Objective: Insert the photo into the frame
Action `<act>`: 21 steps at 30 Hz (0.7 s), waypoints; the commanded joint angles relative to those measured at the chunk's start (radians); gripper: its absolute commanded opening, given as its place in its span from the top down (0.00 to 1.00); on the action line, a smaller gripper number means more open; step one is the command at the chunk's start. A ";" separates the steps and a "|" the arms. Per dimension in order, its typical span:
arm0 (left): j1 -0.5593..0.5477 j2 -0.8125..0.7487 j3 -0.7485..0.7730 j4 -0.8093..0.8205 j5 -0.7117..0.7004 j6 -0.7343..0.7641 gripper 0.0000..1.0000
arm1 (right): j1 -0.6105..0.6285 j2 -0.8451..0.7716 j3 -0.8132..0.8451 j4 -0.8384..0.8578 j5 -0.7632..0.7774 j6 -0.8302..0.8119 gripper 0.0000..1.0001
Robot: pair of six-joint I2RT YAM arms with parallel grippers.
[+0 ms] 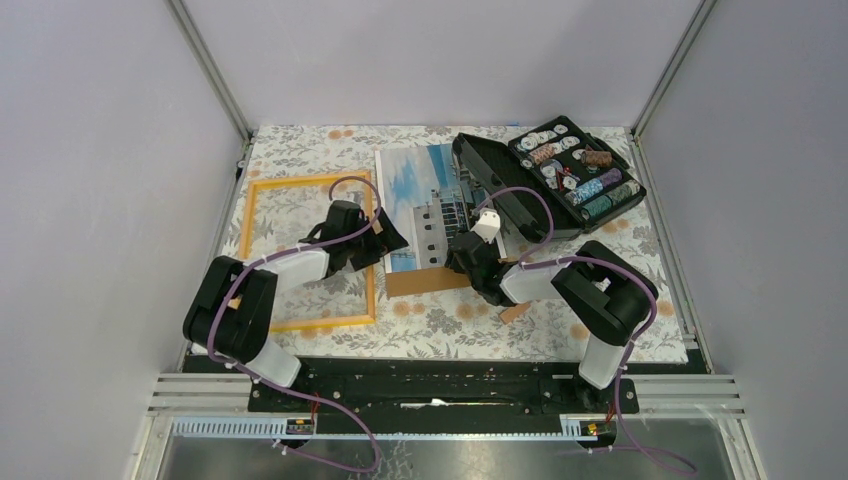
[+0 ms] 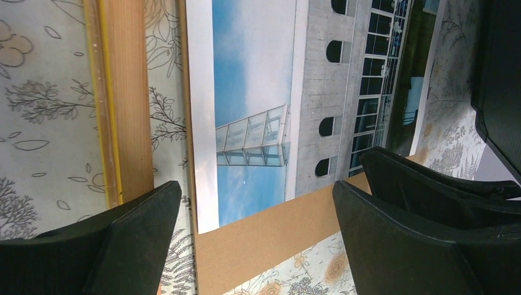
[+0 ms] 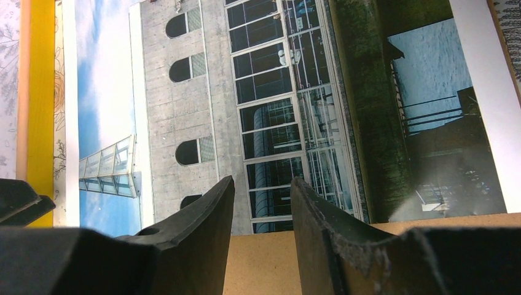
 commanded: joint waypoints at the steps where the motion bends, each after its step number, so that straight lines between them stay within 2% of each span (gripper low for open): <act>1: -0.017 0.029 -0.007 0.059 0.039 0.003 0.02 | -0.006 0.014 -0.005 -0.054 -0.028 0.011 0.54; 5: -0.024 0.036 -0.020 0.125 0.091 -0.018 0.02 | -0.011 0.018 0.000 -0.060 -0.034 0.008 0.54; 13: -0.036 0.010 -0.004 0.132 0.110 -0.001 0.03 | -0.014 0.041 0.013 -0.061 -0.062 0.011 0.53; 18: -0.060 -0.052 0.027 0.046 0.039 0.059 0.03 | -0.013 0.052 0.023 -0.067 -0.075 0.011 0.54; 21: -0.068 -0.068 0.056 -0.044 0.025 0.044 0.02 | -0.015 0.055 0.027 -0.072 -0.077 0.012 0.54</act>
